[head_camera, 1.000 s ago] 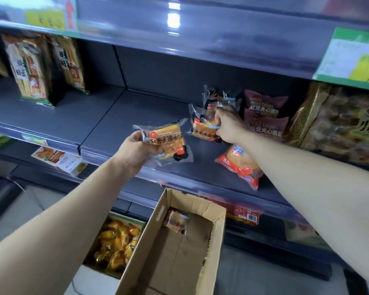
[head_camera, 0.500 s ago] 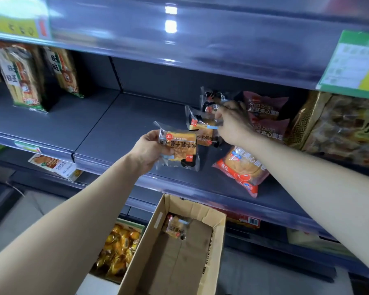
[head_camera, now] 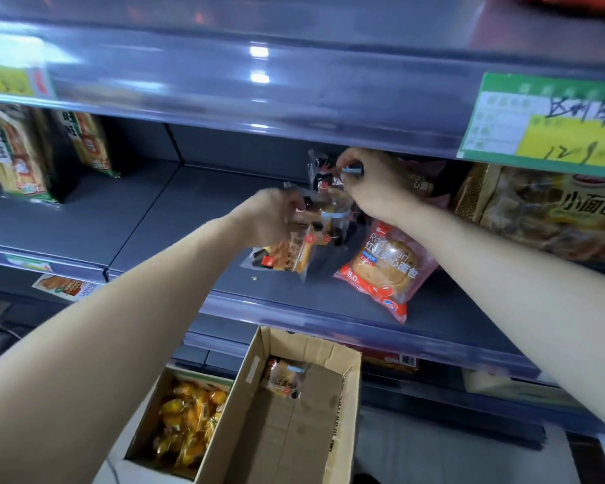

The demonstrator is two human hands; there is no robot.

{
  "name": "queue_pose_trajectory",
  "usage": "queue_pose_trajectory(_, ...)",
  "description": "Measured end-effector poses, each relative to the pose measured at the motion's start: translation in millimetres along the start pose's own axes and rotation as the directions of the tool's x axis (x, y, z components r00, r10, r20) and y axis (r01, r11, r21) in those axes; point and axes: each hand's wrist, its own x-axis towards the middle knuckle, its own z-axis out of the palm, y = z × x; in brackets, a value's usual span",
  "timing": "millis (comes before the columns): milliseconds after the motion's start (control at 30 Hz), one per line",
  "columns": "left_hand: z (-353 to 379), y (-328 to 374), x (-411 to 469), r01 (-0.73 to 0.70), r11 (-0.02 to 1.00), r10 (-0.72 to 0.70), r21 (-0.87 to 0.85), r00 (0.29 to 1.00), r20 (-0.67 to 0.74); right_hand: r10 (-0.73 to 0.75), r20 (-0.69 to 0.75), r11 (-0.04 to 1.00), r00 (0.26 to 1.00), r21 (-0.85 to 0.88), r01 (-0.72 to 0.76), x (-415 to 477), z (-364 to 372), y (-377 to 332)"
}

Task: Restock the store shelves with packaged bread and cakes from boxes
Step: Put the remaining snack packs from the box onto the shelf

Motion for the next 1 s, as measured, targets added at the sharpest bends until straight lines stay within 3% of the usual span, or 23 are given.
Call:
queue_pose_trajectory(133, 15, 23, 14, -0.147, 0.964, 0.119, 0.223, 0.984, 0.134, 0.036, -0.023, 0.998, 0.999, -0.045, -0.037, -8, -6, 3)
queue_pose_trajectory(267, 38, 32, 34, -0.253, 0.906, 0.163, 0.339, 0.949, 0.270, 0.067, -0.032, 0.997, 0.997, -0.048, -0.068, -12, -4, 11)
queue_pose_trajectory(567, 63, 46, 41, -0.432, 0.786, 0.323, 0.442, 0.897, 0.301, 0.077, -0.015, 0.996, 0.997, -0.053, -0.078, -29, -1, 16)
queue_pose_trajectory(700, 54, 29, 35, -0.350, 0.865, 0.326, 0.359, 0.937, 0.129, 0.084, 0.008, 0.996, 0.996, 0.002, -0.084, -36, -3, 15)
queue_pose_trajectory(867, 31, 8, 9, -0.222, 0.972, 0.233, 0.079, 0.956, -0.179, 0.073, 0.000, 0.997, 0.997, 0.000, -0.073, -48, -2, 2)
queue_pose_trajectory(1000, 25, -4, -25, -0.143, 0.989, 0.144, 0.021, 0.962, -0.233, 0.077, -0.027, 0.996, 0.997, 0.056, -0.075, -68, 9, -18)
